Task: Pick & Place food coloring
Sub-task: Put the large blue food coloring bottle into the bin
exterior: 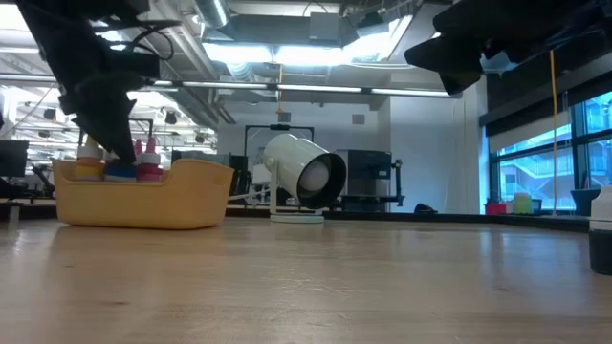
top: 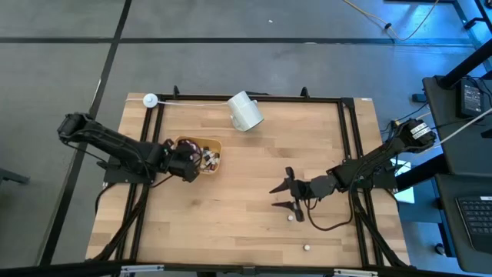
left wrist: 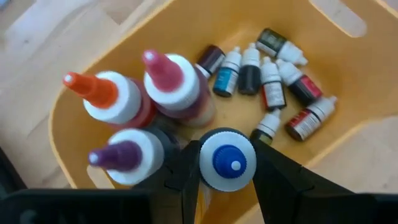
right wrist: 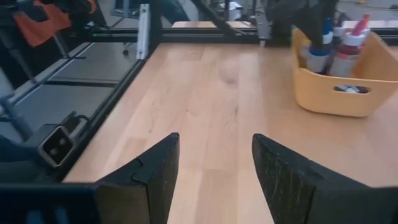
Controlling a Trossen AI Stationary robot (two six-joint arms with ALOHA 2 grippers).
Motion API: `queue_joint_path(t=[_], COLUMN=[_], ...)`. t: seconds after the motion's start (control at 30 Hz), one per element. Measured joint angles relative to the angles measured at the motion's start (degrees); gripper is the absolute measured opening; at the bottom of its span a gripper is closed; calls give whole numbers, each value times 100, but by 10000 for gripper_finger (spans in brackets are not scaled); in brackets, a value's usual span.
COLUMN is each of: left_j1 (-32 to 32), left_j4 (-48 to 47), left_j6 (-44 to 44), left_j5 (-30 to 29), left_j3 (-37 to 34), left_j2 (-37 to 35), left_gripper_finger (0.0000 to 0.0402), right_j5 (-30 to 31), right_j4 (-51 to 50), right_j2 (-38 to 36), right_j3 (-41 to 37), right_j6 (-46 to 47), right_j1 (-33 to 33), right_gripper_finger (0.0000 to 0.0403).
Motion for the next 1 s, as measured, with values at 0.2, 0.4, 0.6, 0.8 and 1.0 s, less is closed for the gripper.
queue_joint_path(t=[0.2,0.4,0.6,0.8,1.0], left_j1=[135,133,133,131,128], left_j4=[-17,-20,-47,-70,-43], left_j6=[35,33,183,497,903], left_j5=[-198,4,223,11,-278], left_j3=[1,-1,9,332,717], left_j2=[82,80,81,-12,-254], left_gripper_finger=[128,186,199,198,199], right_j5=[279,277,278,277,277], right_j4=[-2,-13,-15,-17,-51], right_j2=[0,0,0,0,0], right_j3=[-1,0,0,0,0], right_j6=[-2,-2,10,17,20], right_j1=[0,0,0,0,7], right_gripper_finger=[204,204,204,204,204])
